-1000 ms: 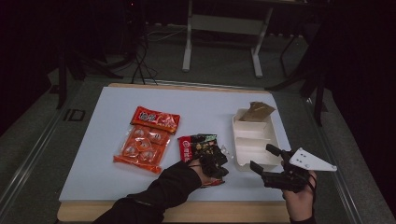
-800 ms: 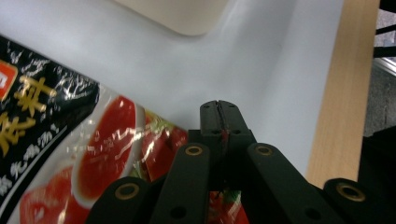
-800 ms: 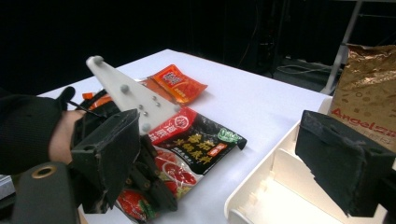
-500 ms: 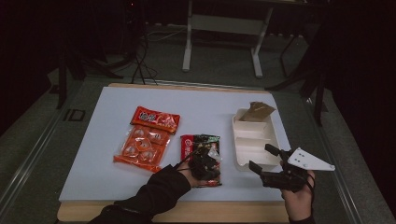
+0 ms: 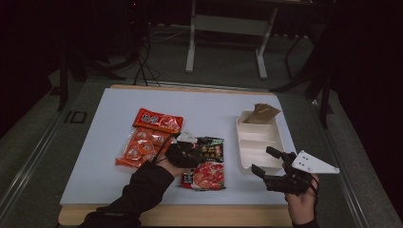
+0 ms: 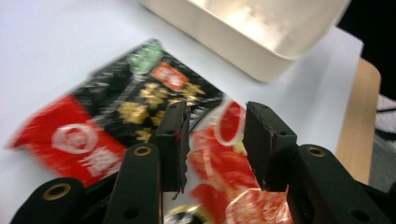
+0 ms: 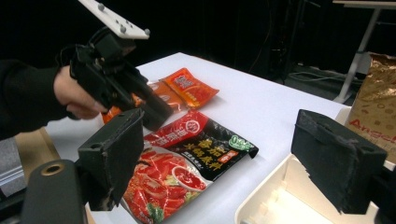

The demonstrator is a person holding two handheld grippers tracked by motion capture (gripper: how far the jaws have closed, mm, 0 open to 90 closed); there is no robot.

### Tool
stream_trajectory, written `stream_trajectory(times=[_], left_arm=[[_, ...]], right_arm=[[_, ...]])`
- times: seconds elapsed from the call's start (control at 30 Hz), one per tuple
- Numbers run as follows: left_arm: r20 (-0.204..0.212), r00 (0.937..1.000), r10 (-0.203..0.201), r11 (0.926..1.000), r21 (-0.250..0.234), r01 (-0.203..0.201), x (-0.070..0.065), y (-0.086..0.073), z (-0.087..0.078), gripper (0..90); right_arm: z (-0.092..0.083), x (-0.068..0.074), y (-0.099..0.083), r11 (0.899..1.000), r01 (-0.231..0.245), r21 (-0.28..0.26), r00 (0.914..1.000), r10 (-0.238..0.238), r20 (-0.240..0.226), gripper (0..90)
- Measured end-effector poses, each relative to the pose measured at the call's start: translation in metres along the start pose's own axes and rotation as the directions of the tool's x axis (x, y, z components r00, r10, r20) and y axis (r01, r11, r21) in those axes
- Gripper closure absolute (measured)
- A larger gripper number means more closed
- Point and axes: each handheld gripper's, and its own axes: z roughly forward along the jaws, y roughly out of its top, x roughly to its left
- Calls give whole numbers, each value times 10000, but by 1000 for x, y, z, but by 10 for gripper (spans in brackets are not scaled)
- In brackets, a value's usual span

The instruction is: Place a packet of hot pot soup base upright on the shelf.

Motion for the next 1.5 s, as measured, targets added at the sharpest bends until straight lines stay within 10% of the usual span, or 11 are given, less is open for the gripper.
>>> stream_trajectory(times=[0.6, 1.07, 1.3, 1.5], left_arm=[[-1282, 9840, -1238, 9923, -252, 1215, 52, -9, -5, 539], [-2418, 9427, -2298, 9678, 459, 2477, 70, -13, 38, 513], [-2347, 9232, -3044, 9464, 353, 3210, 75, -19, 52, 507], [-2681, 9176, -2935, 9514, 120, 3078, 71, -18, 59, 523]], right_arm=[[3, 3, -1, 9997, 224, 78, 9997, -224, 8, 138], [6, 5, -3, 9991, 301, 297, 9995, -299, -70, 139], [6, 5, -3, 9989, 324, 338, 9994, -320, -112, 139], [8, 5, -4, 9986, 317, 419, 9994, -309, -184, 139]])
